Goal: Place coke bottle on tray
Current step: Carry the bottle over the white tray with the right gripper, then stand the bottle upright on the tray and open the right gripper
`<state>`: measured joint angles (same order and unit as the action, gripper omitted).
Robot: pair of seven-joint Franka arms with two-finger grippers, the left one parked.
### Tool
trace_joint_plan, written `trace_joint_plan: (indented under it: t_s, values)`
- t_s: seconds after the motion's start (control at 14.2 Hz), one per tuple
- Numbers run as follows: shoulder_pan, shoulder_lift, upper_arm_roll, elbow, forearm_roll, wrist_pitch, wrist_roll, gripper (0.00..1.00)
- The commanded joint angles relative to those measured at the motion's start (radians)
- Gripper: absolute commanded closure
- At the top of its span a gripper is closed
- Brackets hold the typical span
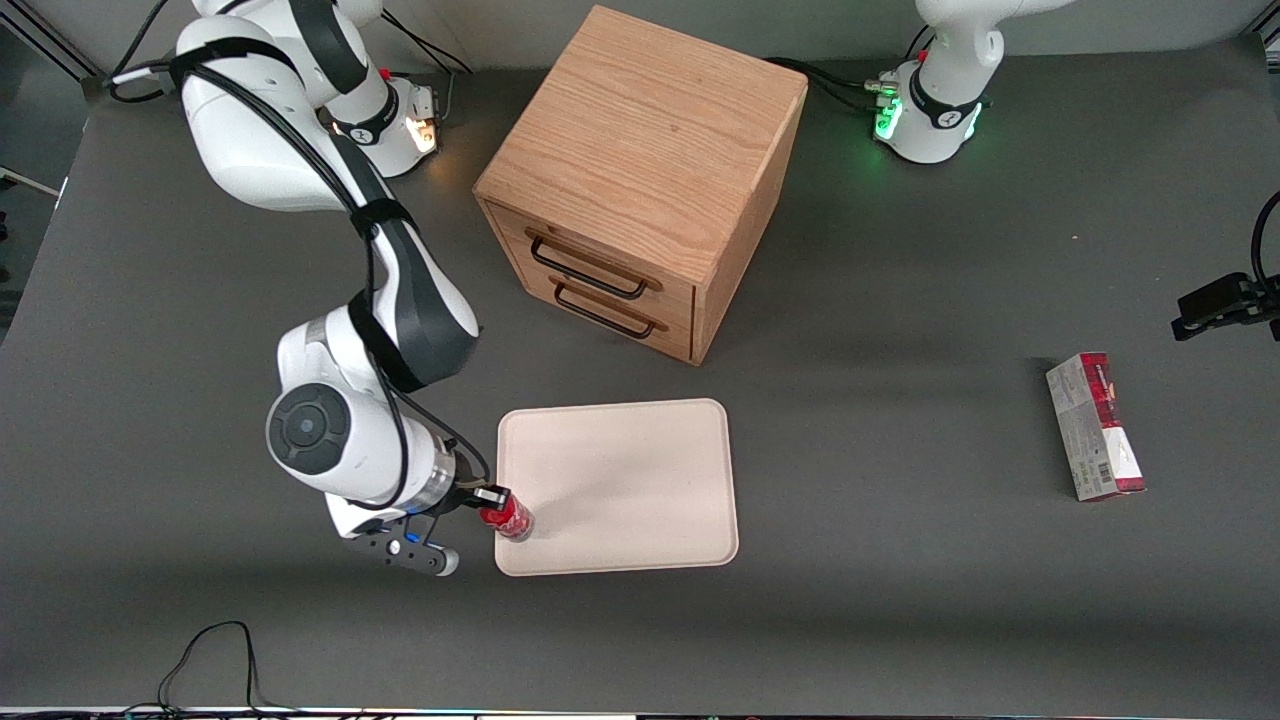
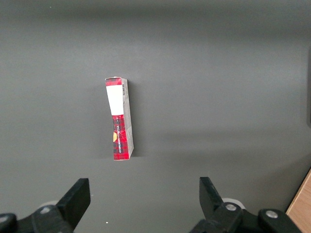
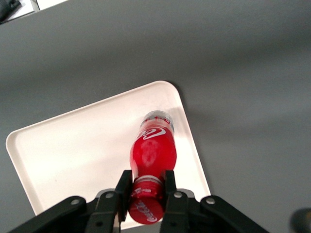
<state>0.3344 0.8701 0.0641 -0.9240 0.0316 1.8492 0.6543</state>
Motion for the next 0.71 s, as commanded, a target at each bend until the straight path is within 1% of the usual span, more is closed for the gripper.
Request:
trace_joint_plan:
  t_s: [0.0,0.49,0.56,0.64]
  values:
    - [0.014,0.055,0.002,0.056,-0.039,0.028,0.028,1.00]
    - [0.020,0.081,0.002,0.053,-0.044,0.050,0.030,1.00]
    - [0.018,0.081,0.002,0.053,-0.044,0.051,0.030,0.99]
    - [0.018,0.081,0.002,0.051,-0.044,0.051,0.030,0.49]
